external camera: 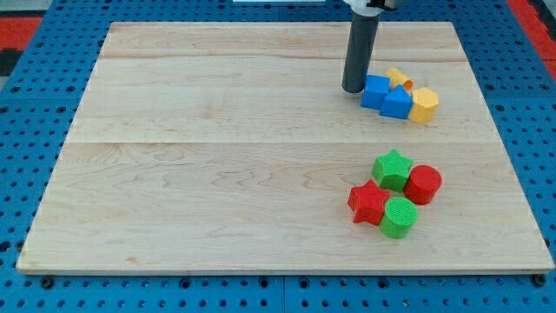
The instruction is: Separate blue triangle along with blue cube
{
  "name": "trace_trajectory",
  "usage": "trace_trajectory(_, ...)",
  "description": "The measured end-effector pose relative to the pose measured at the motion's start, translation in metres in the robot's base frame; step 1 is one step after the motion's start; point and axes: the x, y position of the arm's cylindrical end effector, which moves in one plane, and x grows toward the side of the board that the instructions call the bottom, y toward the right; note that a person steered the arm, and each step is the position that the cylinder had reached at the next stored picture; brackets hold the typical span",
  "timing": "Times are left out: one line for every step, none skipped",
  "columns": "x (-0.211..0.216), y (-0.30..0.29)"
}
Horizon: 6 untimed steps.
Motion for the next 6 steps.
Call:
trace_trajectory(0.0,0.017)
trace_trajectory(0.0,-0.008)
trace_trajectory(0.04,-0.091)
trace_trajectory(0.082,-0.037)
trace_trajectory(0.072,0.067)
trace_trajectory(0.082,0.083)
